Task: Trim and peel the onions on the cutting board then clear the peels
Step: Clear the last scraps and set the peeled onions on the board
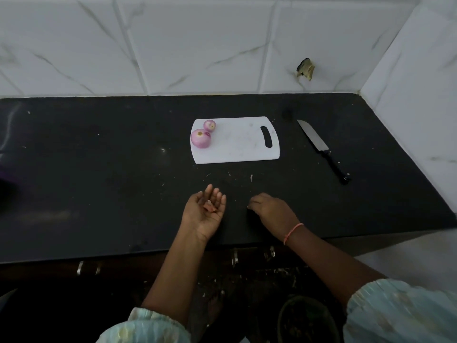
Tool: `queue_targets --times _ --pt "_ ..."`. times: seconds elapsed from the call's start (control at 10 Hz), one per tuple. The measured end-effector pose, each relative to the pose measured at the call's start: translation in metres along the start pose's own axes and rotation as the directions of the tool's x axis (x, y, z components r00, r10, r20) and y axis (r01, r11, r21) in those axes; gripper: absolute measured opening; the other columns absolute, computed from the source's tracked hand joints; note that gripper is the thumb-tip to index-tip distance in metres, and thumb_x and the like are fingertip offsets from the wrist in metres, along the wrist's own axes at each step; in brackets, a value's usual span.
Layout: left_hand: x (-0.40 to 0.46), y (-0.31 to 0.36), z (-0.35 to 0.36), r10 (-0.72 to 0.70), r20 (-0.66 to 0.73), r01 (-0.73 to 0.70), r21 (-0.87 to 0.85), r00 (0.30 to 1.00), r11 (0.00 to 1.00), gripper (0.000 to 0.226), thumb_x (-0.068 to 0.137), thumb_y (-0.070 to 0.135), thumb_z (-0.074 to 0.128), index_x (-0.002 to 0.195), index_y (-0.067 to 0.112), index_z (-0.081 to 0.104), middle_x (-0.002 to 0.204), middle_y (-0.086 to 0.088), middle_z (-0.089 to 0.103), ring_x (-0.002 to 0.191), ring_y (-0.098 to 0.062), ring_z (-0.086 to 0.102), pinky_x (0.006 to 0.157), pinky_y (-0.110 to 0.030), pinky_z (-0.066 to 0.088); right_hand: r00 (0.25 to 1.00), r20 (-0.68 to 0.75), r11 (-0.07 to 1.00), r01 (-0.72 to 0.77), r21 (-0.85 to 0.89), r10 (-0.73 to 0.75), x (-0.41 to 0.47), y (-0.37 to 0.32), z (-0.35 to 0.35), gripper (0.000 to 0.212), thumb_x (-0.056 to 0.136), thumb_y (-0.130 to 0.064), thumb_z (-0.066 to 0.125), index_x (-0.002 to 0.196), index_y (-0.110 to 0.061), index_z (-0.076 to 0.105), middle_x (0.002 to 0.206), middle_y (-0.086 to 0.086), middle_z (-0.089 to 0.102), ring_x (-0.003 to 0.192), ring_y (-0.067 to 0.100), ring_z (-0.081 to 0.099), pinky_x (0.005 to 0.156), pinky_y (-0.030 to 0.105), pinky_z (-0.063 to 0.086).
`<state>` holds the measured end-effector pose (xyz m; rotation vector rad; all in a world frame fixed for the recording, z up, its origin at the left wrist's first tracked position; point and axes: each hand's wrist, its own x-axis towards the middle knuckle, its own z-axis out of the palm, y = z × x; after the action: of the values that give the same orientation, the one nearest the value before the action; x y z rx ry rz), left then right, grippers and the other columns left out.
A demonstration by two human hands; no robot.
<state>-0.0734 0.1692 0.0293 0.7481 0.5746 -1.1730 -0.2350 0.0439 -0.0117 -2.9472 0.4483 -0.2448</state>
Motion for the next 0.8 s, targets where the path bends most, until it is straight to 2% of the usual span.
queue_targets --times 0.1,0.2,0.3,0.4,0.5,0.6,0.7,0.8 --pt "0.002 -0.02 0.007 -0.035 0.028 0.032 0.08 0.999 0.996 0.036 0.106 0.02 0.039 0.103 0.002 0.069 0.106 -0.019 0.069 0.107 -0.028 0.064 0.101 -0.038 0.049 0.991 0.097 0.992 -0.088 -0.094 0.097 -0.003 0.004 -0.006 0.023 0.089 -0.003 0.055 0.108 -0.007 0.068 0.11 0.008 0.063 0.104 0.026 0.06 0.079 0.036 0.054" --pt "0.002 -0.039 0.013 -0.078 0.038 0.072 0.141 0.996 0.987 0.04 0.107 0.02 0.036 0.104 -0.001 0.07 0.115 -0.022 0.068 0.12 -0.032 0.06 0.109 -0.038 0.045 0.923 0.057 0.923 -0.375 -0.081 0.38 -0.013 0.023 -0.011 0.023 0.09 -0.002 0.052 0.102 -0.01 0.07 0.107 0.007 0.064 0.101 0.024 0.062 0.084 0.031 0.048" --pt "0.004 -0.06 0.021 -0.115 0.065 0.098 0.225 0.991 0.97 0.041 0.107 0.021 0.034 0.107 0.0 0.07 0.12 -0.022 0.067 0.121 -0.031 0.059 0.114 -0.038 0.041 0.77 -0.081 0.746 -0.579 0.328 0.633 -0.029 0.026 -0.031 0.015 0.085 -0.001 0.066 0.088 -0.011 0.078 0.092 0.002 0.074 0.085 0.013 0.069 0.082 0.019 0.05" --pt "0.009 -0.088 0.029 -0.194 0.108 0.152 0.309 0.975 0.939 0.042 0.107 0.022 0.035 0.108 -0.001 0.071 0.113 -0.02 0.068 0.11 -0.027 0.064 0.103 -0.035 0.05 0.68 -0.193 0.63 -0.481 0.61 0.707 -0.042 -0.006 -0.058 0.015 0.08 0.002 0.072 0.086 -0.011 0.079 0.085 -0.003 0.075 0.079 0.003 0.069 0.078 0.014 0.052" --pt "0.012 -0.124 0.037 -0.311 0.14 0.23 0.413 0.94 0.881 0.045 0.106 0.022 0.037 0.101 0.002 0.076 0.093 -0.014 0.065 0.083 -0.019 0.065 0.08 -0.03 0.056 0.697 -0.171 0.629 -0.478 0.613 0.696 -0.068 -0.023 -0.067 0.02 0.084 0.007 0.063 0.093 -0.003 0.076 0.091 0.006 0.073 0.085 -0.007 0.061 0.078 0.002 0.041" --pt "0.002 -0.166 0.045 -0.416 0.134 0.28 0.554 0.9 0.784 0.04 0.108 0.021 0.037 0.105 0.003 0.073 0.099 -0.016 0.075 0.095 -0.023 0.07 0.089 -0.032 0.055 0.568 -0.122 0.402 -0.399 0.824 0.814 -0.101 -0.016 -0.043 0.027 0.094 0.004 0.048 0.113 0.017 0.062 0.098 0.022 0.064 0.096 -0.011 0.056 0.081 0.011 0.036" --pt "-0.005 -0.205 0.045 -0.499 0.097 0.324 0.652 0.861 0.685 0.037 0.109 0.023 0.041 0.105 0.004 0.073 0.1 -0.016 0.075 0.098 -0.024 0.069 0.085 -0.033 0.057 0.529 -0.035 0.526 -0.831 0.18 0.848 -0.128 -0.026 -0.038 0.048 0.099 -0.014 0.031 0.127 0.02 0.049 0.118 0.041 0.053 0.105 0.047 0.055 0.08 0.003 0.035" --pt "-0.007 -0.248 0.039 -0.567 0.068 0.352 0.722 0.821 0.596 0.035 0.108 0.023 0.043 0.102 0.007 0.073 0.091 -0.013 0.076 0.089 -0.022 0.07 0.072 -0.032 0.059 0.382 -0.285 0.464 -0.553 0.692 0.879 -0.172 -0.023 -0.05 0.026 0.088 -0.023 0.051 0.092 -0.012 0.074 0.092 0.003 0.071 0.087 0.017 0.065 0.083 0.004 0.038"
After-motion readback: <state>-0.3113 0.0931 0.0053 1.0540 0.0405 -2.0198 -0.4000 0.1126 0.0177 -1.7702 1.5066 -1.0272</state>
